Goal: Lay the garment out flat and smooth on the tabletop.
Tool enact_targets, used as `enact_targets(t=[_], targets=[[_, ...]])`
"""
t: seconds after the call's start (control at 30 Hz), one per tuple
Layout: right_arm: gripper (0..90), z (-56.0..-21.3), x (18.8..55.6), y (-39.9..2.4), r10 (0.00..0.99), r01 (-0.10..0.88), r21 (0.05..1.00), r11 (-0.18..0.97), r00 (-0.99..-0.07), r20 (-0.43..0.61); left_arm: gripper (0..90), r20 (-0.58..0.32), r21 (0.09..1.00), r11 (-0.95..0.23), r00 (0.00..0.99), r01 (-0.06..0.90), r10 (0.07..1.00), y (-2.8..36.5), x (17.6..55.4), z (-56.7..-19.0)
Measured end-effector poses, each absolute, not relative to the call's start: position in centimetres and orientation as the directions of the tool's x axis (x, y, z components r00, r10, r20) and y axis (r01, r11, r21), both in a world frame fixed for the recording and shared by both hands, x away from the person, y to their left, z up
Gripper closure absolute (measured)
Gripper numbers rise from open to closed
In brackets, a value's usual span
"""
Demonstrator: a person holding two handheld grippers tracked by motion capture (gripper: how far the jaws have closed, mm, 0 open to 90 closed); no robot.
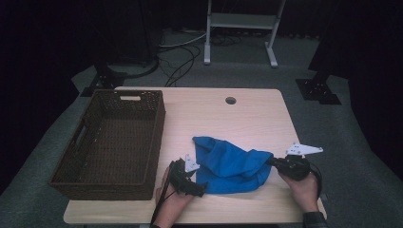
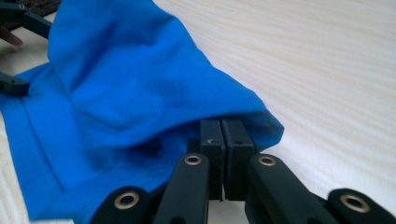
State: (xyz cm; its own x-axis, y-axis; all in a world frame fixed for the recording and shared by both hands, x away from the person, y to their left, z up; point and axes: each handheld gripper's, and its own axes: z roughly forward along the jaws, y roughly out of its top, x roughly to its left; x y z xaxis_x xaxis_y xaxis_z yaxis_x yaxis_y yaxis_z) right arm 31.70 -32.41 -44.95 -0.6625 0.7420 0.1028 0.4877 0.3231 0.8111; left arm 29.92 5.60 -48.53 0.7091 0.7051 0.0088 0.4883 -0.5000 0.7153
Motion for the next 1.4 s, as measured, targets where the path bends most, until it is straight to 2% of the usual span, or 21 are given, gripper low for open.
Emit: enact_targets(t=[0.43,0.57,0.83,1.07,1.2,1.3,1.4], targets=[[85.8,-46.4,29.5,-33.7,0.762,0.535,0.778,0.328,-0.638,0.117,0.3,0.01,0.715,-0.499,0.706,0.49,0.708,5.6,29.9,-48.5],[75.9,-46.5,29.1,-34.1,0.762,0.545,0.78,0.306,-0.631,0.142,0.3,0.01,0.715,-0.498,0.705,0.49,0.709,5.6,29.9,-48.5],[62.9,-46.5,29.2,-33.4,0.739,0.522,0.792,0.316,-0.659,0.139,0.3,0.01,0.715,-0.498,0.705,0.491,0.709,5.6,29.9,-48.5],[57.2,-46.6,29.9,-32.1,0.727,0.515,0.79,0.334,-0.674,0.131,0.3,0.01,0.715,-0.498,0.705,0.491,0.709,5.6,29.9,-48.5],[57.4,-47.1,30.5,-31.2,0.726,0.514,0.778,0.362,-0.679,0.111,0.4,0.01,0.715,-0.498,0.705,0.49,0.709,5.6,29.9,-48.5],[61.4,-47.6,30.7,-30.4,0.726,0.512,0.76,0.401,-0.683,0.077,0.3,0.01,0.715,-0.498,0.705,0.49,0.709,5.6,29.9,-48.5],[74.7,-47.8,30.7,-30.0,0.734,0.5,0.758,0.418,-0.678,0.042,0.3,0.01,0.715,-0.498,0.705,0.49,0.709,5.6,29.9,-48.5]])
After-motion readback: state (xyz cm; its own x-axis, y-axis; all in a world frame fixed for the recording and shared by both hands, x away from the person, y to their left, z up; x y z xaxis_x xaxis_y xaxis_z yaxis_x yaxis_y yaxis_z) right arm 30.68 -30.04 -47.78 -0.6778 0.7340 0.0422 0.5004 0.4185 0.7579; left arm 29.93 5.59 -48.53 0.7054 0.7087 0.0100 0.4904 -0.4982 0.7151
